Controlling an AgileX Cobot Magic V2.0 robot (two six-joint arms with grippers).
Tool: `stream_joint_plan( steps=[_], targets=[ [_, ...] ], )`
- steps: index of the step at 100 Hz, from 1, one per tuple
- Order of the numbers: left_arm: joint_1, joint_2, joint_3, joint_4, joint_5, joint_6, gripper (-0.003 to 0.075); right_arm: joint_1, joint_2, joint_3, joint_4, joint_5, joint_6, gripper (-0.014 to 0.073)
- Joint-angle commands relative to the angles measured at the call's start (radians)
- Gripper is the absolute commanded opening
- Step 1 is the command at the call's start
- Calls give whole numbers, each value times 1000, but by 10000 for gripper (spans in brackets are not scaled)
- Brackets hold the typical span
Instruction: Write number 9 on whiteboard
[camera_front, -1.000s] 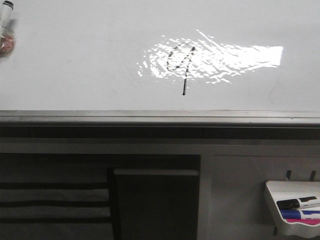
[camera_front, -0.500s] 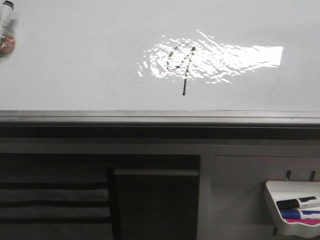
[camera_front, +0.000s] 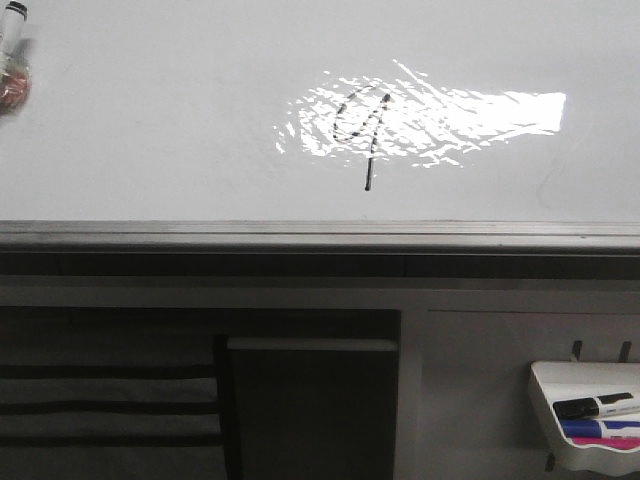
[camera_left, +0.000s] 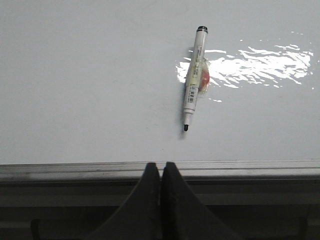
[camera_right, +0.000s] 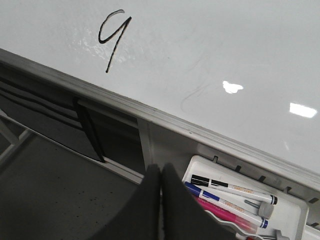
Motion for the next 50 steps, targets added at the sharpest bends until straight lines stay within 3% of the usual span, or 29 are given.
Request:
stream_joint_plan(
  steps=[1,34,50],
  targets=[
    [3,-26,29,-11,-74,-2,-20,-7,4,-27,-9,-65,-2,-72],
    [3,-26,29,-11,-74,-2,-20,-7,-11,-14,-11,-83,-4,-72],
    [3,-26,29,-11,-73,-2,-20,-92,-144,144,-18,-325,-6,-72]
  ],
)
